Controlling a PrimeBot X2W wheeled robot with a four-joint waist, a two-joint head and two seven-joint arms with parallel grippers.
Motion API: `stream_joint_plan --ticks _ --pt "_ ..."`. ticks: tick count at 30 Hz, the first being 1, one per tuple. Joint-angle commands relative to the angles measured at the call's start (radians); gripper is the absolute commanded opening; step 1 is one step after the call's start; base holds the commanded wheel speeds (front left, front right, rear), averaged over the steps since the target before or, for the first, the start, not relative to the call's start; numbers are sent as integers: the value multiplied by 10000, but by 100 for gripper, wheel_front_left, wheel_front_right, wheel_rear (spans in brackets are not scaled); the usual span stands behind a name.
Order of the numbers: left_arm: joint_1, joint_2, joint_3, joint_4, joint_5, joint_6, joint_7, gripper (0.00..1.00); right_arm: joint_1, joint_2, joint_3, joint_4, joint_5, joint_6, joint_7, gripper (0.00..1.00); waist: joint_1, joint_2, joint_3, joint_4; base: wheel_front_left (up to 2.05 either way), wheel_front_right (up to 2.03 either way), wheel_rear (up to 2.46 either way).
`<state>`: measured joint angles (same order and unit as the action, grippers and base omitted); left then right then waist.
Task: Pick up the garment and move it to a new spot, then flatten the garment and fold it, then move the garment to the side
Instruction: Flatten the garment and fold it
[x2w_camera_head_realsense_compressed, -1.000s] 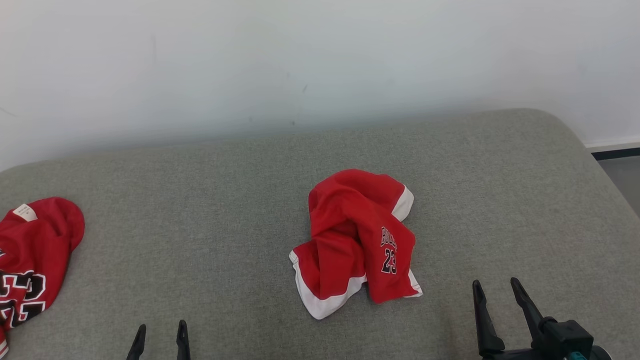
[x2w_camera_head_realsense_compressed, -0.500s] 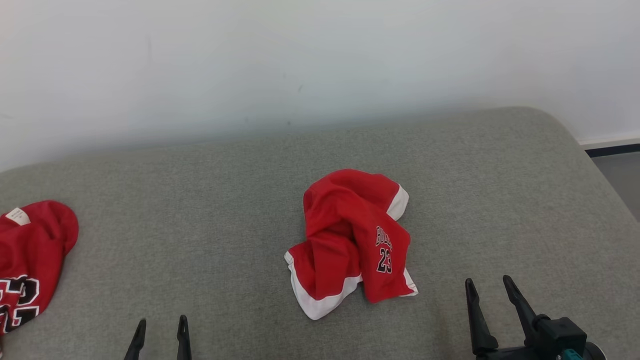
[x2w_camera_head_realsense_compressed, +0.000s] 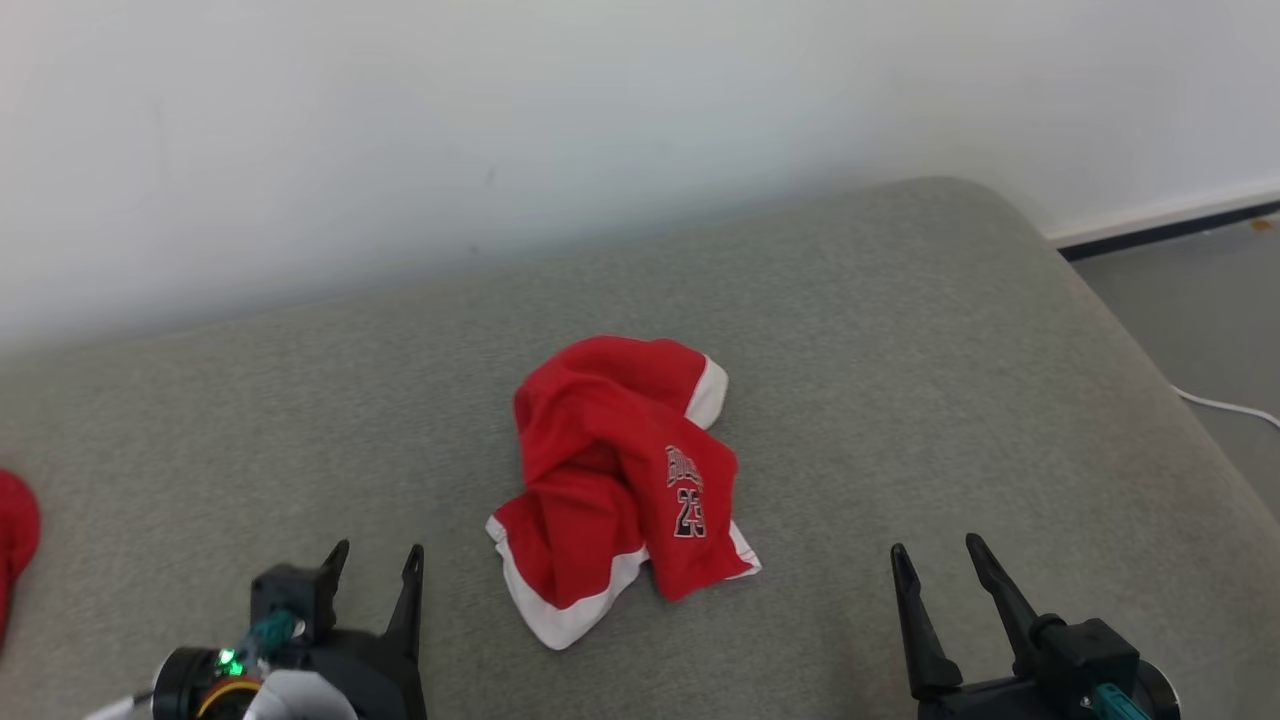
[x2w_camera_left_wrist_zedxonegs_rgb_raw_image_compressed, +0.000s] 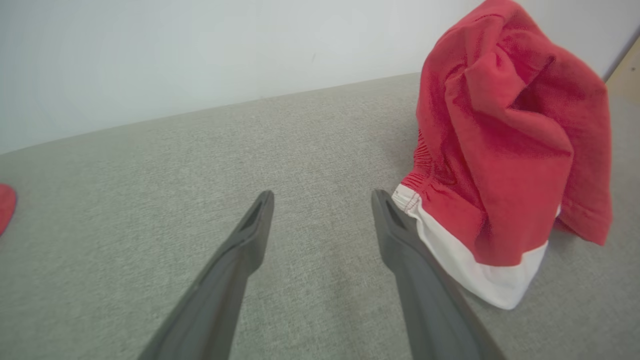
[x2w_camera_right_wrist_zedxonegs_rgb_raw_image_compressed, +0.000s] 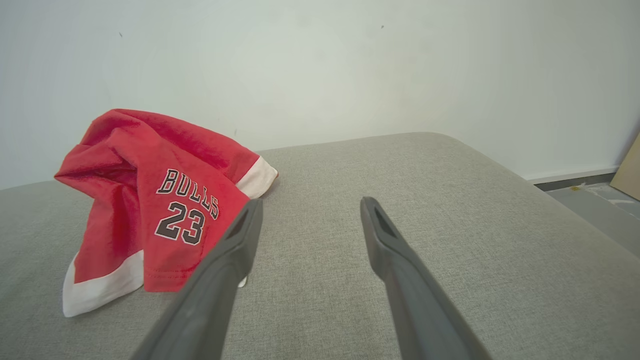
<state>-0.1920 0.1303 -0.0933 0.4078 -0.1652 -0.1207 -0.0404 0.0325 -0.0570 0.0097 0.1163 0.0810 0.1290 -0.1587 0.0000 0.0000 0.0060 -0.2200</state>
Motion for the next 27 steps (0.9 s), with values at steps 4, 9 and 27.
stream_joint_plan --ticks 4,9,27 --pt "-985 257 -415 798 -507 -91 1008 100 -152 -18 189 -28 134 34 2 100 0 0 349 -1018 0 0 0" --pt "-1644 391 -839 1470 -1201 -88 2042 100 -144 -25 154 -5 200 34 26 100 0 0 541 -1560 0 0 0" --pt "-3028 729 -1482 2821 -1760 35 3117 0 -445 20 402 99 406 34 -194 100 0 0 1086 -2065 0 0 0"
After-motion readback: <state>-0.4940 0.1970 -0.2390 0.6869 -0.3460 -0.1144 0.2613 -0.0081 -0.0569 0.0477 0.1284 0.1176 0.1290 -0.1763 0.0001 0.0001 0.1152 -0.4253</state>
